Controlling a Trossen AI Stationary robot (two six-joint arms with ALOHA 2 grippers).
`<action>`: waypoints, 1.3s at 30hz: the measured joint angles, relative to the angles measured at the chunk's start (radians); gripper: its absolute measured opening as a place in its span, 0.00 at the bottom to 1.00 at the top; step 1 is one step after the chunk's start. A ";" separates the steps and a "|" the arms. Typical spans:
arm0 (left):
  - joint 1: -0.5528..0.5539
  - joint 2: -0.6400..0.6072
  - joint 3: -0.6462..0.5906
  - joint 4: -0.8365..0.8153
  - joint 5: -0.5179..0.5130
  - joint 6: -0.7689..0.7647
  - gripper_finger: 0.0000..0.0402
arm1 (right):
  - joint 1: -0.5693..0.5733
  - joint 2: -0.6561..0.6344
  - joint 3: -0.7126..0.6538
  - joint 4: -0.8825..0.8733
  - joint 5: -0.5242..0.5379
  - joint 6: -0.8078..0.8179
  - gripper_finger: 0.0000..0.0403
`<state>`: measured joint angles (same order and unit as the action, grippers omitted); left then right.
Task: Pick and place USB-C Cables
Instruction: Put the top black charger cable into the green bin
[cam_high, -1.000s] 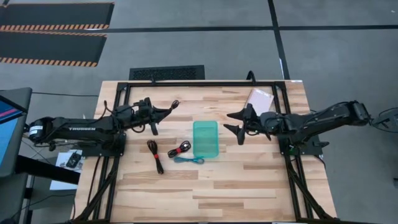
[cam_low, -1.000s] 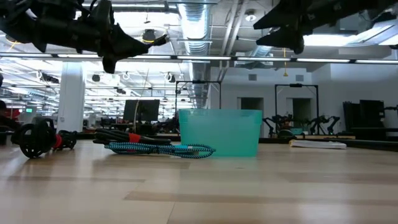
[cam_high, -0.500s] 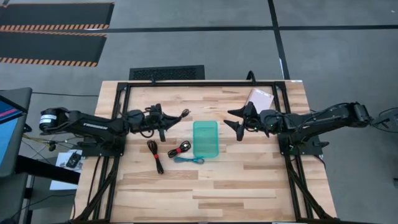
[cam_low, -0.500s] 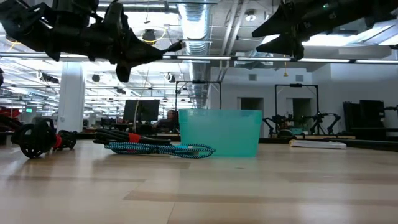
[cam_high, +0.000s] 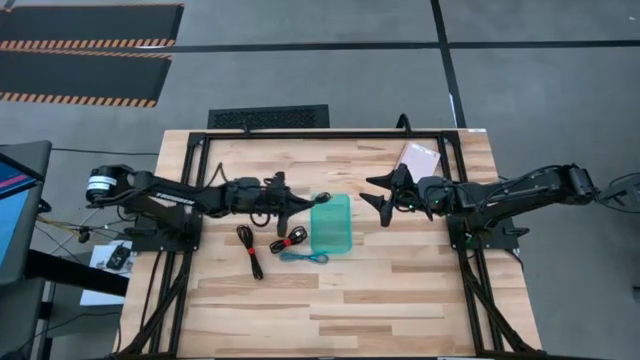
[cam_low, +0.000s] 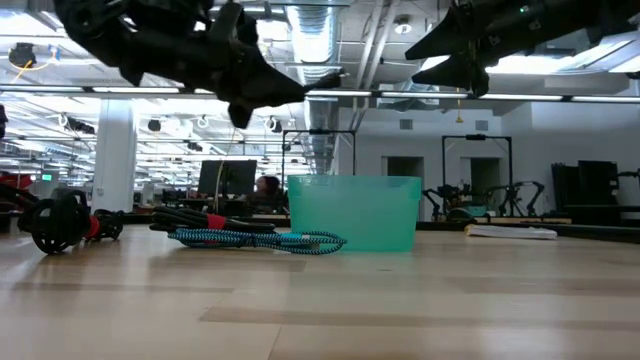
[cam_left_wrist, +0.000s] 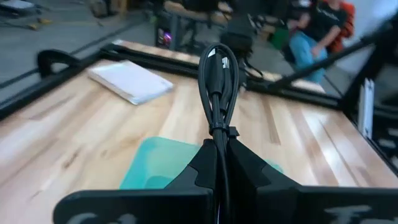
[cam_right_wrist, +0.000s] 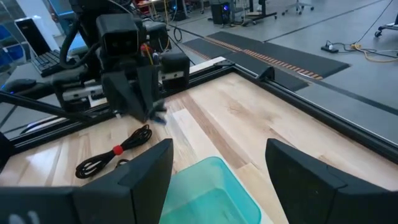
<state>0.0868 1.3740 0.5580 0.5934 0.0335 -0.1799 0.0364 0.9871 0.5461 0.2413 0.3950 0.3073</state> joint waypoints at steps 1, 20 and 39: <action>0.000 0.017 0.013 -0.010 0.023 0.018 0.00 | 0.000 0.000 0.000 0.000 0.000 0.000 0.70; -0.001 0.233 0.200 -0.143 0.275 0.263 0.00 | 0.000 0.000 0.000 -0.005 0.003 0.019 0.70; -0.018 0.229 0.201 -0.167 0.302 0.378 0.00 | -0.020 0.000 0.000 -0.063 0.004 0.051 0.70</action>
<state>0.0683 1.6032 0.7586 0.4264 0.3359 0.1984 0.0167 0.9874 0.5461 0.1787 0.3988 0.3586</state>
